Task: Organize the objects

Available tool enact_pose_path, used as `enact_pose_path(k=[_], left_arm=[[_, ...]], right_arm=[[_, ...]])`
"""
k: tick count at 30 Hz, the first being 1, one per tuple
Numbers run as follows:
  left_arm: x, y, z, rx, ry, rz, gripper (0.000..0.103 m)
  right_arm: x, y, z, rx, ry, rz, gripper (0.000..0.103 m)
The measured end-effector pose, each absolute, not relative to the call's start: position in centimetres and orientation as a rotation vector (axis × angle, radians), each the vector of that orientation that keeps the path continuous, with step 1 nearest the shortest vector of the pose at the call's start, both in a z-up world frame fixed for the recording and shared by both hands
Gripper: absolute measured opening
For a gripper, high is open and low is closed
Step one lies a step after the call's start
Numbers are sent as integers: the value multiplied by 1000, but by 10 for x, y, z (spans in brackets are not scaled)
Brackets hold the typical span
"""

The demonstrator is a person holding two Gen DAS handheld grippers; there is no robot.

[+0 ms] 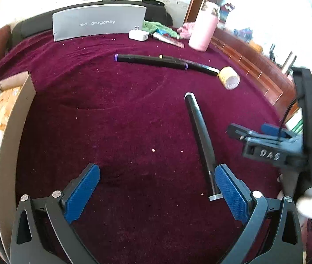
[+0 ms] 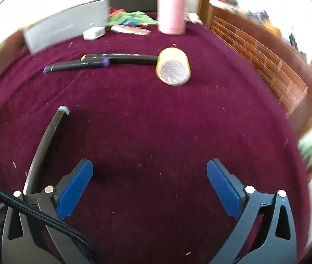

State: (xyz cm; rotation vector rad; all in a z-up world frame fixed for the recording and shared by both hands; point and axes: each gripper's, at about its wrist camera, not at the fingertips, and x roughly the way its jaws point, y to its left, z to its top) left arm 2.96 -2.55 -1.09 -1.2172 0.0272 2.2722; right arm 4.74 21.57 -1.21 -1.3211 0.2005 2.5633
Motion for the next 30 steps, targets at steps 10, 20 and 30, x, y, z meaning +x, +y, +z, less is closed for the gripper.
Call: enact_pose_path(k=[10,20,30], left_arm=[[31,-16,-13,-1233,113,2291,101],[33,-12,-15,-1243,166,2300,101],[32,-11,-15,-1244,171,2293,101]], right_arm=[[47,216,-10,-1319,196,2563,103],[47,216,-9,-1320,195,2563,103],[46,214,-9,-1321,194,2560,103]])
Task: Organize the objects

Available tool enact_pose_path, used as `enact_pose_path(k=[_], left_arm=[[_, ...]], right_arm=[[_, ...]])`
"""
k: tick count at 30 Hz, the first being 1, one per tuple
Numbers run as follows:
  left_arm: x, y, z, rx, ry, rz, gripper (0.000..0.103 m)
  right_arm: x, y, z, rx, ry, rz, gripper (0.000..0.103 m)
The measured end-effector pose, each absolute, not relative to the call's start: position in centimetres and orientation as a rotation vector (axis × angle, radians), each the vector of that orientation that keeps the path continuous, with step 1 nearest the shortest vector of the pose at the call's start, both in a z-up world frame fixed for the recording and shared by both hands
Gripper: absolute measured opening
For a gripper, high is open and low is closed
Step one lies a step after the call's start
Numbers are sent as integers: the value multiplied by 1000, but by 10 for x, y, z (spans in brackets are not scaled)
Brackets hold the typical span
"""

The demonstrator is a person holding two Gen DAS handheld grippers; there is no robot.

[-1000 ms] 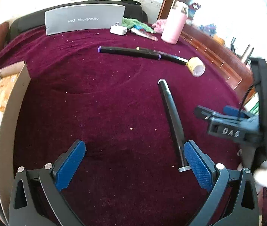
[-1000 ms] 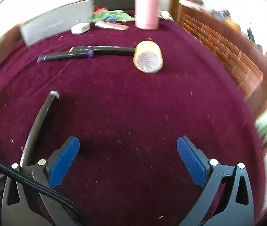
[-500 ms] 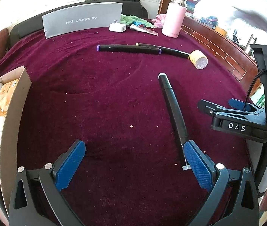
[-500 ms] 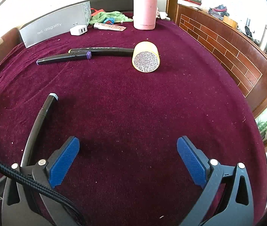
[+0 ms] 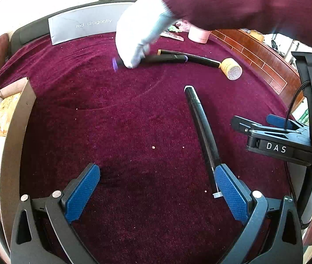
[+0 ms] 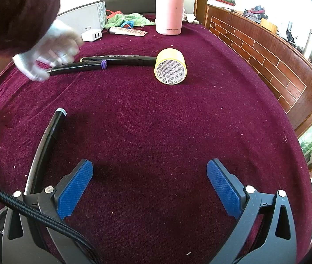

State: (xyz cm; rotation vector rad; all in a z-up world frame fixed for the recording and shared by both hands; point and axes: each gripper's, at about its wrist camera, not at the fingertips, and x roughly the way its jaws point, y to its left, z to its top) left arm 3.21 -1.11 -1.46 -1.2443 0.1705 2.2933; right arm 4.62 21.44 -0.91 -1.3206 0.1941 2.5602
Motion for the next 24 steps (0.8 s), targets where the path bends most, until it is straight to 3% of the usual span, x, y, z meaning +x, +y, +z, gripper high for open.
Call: enact_pose_path(k=[24], left_arm=[[30,-12,-13,-1246,177,2294,101]], right_arm=[[47,215,-8,-1321,195,2560,103]])
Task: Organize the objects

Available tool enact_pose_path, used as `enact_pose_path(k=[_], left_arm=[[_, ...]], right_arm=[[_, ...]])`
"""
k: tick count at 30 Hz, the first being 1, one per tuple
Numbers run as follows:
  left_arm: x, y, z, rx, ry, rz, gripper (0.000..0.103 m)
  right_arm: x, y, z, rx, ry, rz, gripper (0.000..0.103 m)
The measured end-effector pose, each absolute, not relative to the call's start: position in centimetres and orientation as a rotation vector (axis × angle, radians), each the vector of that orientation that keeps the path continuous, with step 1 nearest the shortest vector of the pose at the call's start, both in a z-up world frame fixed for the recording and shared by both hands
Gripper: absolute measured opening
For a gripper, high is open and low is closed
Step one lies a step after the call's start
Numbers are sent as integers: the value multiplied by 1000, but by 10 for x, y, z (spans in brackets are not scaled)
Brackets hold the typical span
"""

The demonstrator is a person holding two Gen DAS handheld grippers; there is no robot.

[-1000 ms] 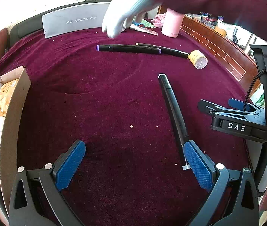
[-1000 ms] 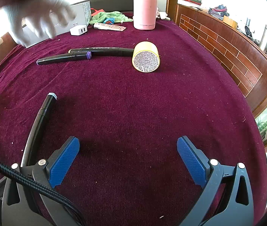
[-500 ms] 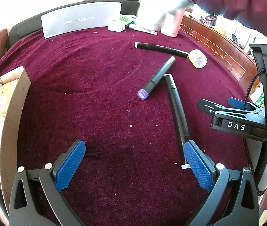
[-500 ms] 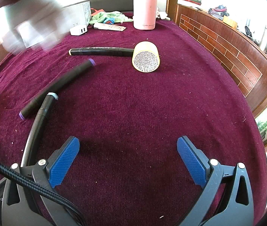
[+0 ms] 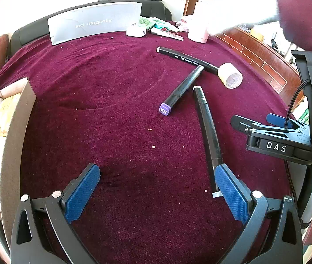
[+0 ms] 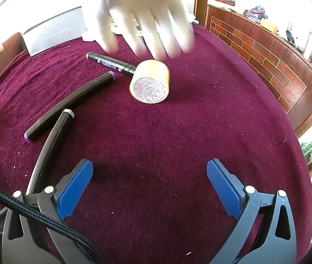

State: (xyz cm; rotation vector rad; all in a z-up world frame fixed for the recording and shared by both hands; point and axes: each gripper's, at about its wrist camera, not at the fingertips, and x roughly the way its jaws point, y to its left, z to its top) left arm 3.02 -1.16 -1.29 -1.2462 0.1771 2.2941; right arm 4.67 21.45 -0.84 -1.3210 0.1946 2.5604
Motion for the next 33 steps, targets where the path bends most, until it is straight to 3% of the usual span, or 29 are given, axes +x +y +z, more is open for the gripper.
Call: enact_pose_path(k=[33], left_arm=[[29,-9,-15,-1242,179,2303,101]], right_arm=[[47,212,-10,-1319,193,2563,103]])
